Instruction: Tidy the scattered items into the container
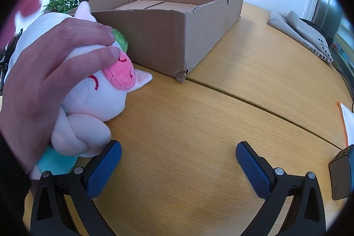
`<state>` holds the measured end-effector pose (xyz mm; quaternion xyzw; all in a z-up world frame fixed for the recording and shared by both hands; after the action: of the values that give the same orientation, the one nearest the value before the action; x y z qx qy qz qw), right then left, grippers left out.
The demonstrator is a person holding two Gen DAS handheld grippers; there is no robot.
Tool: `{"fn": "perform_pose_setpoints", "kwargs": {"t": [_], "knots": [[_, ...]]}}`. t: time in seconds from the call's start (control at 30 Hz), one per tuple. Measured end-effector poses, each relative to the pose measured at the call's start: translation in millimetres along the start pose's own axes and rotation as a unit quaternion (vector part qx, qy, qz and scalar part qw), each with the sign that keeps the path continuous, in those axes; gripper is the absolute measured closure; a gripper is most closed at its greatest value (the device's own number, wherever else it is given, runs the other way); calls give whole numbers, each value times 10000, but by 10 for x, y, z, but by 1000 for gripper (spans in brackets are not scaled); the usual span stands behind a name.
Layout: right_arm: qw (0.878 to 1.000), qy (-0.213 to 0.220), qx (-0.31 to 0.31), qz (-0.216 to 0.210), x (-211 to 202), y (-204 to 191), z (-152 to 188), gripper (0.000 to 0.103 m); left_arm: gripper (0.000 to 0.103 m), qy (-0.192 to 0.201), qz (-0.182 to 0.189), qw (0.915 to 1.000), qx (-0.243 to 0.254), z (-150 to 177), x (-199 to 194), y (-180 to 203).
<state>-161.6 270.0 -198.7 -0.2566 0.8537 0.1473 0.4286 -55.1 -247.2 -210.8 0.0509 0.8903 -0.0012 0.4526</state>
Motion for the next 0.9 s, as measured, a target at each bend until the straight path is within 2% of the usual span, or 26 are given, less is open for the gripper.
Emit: {"fn": "perform_pose_setpoints", "kwargs": {"t": [0.9], "knots": [[10000,1,0,1,-23,-20,22,0,0,11,-136,9997,-208,-21,9,-55]]}}
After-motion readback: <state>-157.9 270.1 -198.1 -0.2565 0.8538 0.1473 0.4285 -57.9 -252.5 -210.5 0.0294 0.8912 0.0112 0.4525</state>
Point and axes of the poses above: each gripper's, at about its wrist camera, not at the fingertips, and x roughly the way its jaws point, y to its right, z to its underside, the point moved 9 cm from there along x, roughly the way its jaws point, and after that the axes turned 3 degrees about -x, right-handed, at the moved point
